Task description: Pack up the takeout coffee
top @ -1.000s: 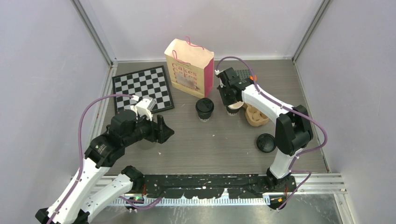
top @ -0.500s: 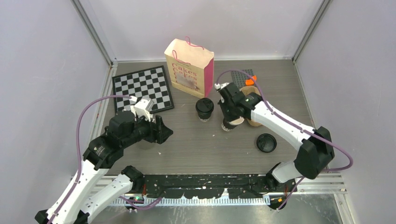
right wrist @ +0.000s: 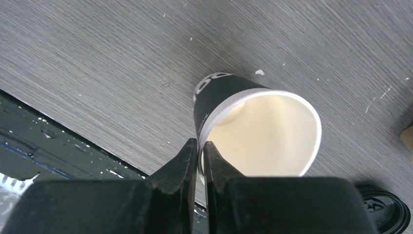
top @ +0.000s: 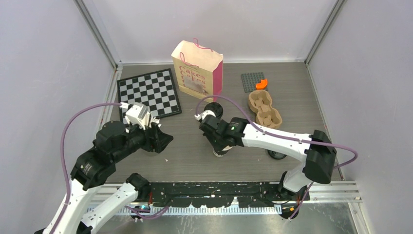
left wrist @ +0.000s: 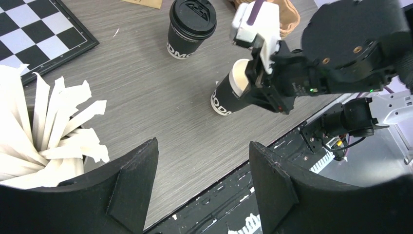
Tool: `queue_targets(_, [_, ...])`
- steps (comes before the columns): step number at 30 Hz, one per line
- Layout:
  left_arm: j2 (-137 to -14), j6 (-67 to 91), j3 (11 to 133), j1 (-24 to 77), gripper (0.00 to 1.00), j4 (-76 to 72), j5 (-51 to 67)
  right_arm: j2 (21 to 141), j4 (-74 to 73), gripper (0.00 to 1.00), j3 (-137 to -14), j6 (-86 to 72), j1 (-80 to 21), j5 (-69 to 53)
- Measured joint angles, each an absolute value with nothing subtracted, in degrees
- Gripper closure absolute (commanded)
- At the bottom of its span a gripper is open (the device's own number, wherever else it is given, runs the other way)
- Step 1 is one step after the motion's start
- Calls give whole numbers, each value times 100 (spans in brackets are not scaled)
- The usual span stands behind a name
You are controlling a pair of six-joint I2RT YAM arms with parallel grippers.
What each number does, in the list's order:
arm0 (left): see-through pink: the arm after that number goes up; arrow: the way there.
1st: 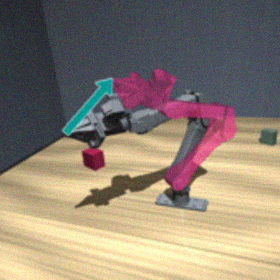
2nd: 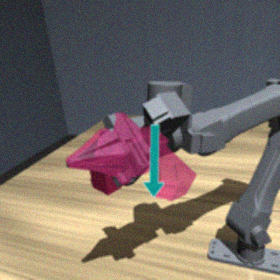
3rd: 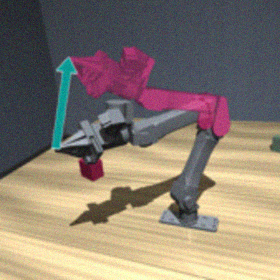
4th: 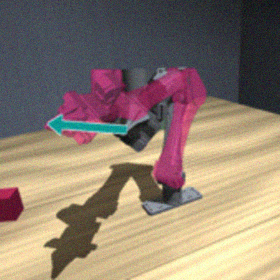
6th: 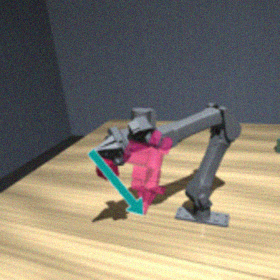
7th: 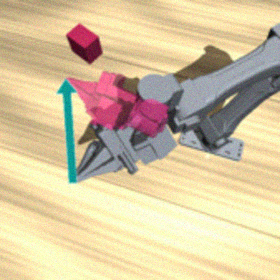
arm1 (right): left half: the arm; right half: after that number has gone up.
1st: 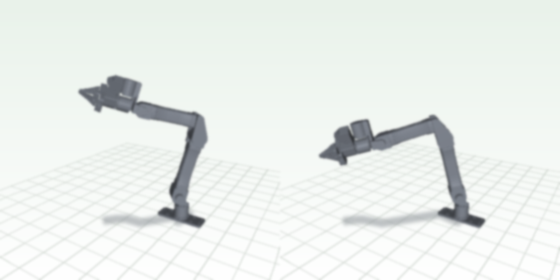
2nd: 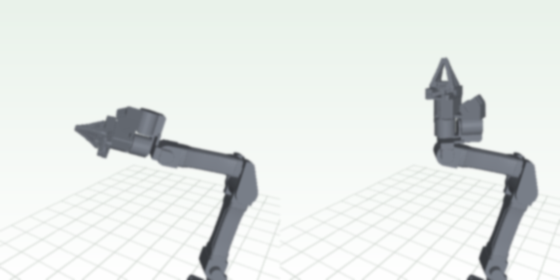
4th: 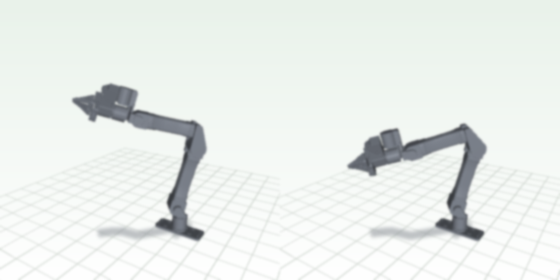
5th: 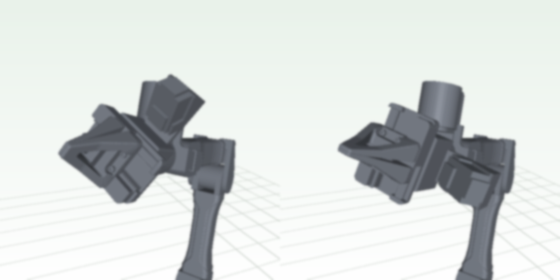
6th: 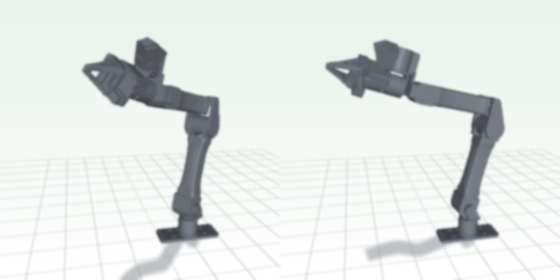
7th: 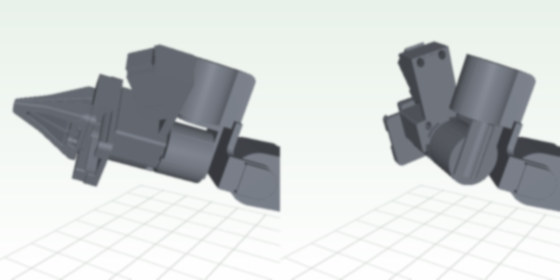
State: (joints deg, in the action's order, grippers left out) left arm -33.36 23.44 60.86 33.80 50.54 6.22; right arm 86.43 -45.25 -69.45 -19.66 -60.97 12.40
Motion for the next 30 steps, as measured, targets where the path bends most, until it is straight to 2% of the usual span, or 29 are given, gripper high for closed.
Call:
queue_targets(7, [-3264, 2346, 6104, 3380, 30, 5218, 598, 9146, -4552, 60, -7203, -2169, -6458, 1496])
queue_targets(16, [-3361, 2338, 6117, 3380, 27, 5260, 729, 9019, -4683, 49, -7703, -2340, -6466, 1949])
queue_targets(22, [-4121, 2174, 6626, 3380, 21, 5227, 1059, 8329, -4672, 38, -7599, -2711, -6036, 2722])
queue_targets(24, [-4359, 2082, 6731, 3380, 20, 5172, 1219, 7955, -4604, 37, -7332, -2956, -5717, 2926])
queue_targets(27, [-4626, 2003, 6748, 3380, 10, 5085, 1518, 7426, -4499, 38, -6796, -3262, -5103, 3009])
queue_targets(30, [-4932, 1935, 6748, 3380, 7, 4950, 1872, 7102, -4327, 41, -6300, -3489, -4471, 3089])
